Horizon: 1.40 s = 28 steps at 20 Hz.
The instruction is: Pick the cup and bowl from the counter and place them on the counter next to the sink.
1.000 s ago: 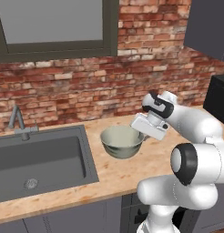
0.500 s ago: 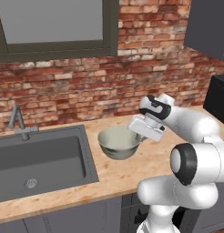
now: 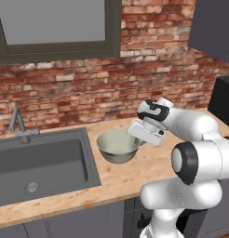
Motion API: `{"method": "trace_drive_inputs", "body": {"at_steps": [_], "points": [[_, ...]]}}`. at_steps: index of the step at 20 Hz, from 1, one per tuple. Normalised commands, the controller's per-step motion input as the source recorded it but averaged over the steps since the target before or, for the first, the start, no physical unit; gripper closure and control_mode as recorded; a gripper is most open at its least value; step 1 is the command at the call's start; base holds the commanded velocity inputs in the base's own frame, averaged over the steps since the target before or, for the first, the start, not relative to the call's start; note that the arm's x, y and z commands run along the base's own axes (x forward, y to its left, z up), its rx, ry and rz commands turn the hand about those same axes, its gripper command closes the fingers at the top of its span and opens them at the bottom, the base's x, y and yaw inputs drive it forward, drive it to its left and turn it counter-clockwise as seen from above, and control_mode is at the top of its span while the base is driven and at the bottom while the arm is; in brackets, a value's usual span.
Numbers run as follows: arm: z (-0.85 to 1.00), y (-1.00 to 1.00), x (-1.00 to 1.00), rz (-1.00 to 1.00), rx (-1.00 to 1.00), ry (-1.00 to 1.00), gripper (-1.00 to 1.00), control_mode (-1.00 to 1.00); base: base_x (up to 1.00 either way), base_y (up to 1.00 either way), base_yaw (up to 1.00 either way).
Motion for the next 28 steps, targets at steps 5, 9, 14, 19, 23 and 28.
{"method": "trace_drive_inputs", "body": {"at_steps": [5, 9, 14, 19, 23, 28], "points": [[-0.20, 0.05, 0.30, 0.00, 0.00, 0.00, 1.00, -1.00, 0.00, 0.00, 0.00], [-0.19, 0.02, 0.16, 0.00, 0.00, 0.00, 1.00, -1.00, 0.00, 0.00, 0.00], [-0.21, 0.00, 0.04, 0.00, 0.00, 0.00, 1.00, -1.00, 0.00, 0.00, 0.00], [-0.01, 0.00, 0.00, 0.00, 0.00, 0.00, 1.00, -1.00, 0.00, 0.00, 0.00], [0.00, 0.00, 0.00, 0.00, 0.00, 0.00, -1.00, -1.00, 0.00, 0.00, 0.00], [0.00, 0.00, 0.00, 0.00, 0.00, 0.00, -1.00, -1.00, 0.00, 0.00, 0.00]]}}
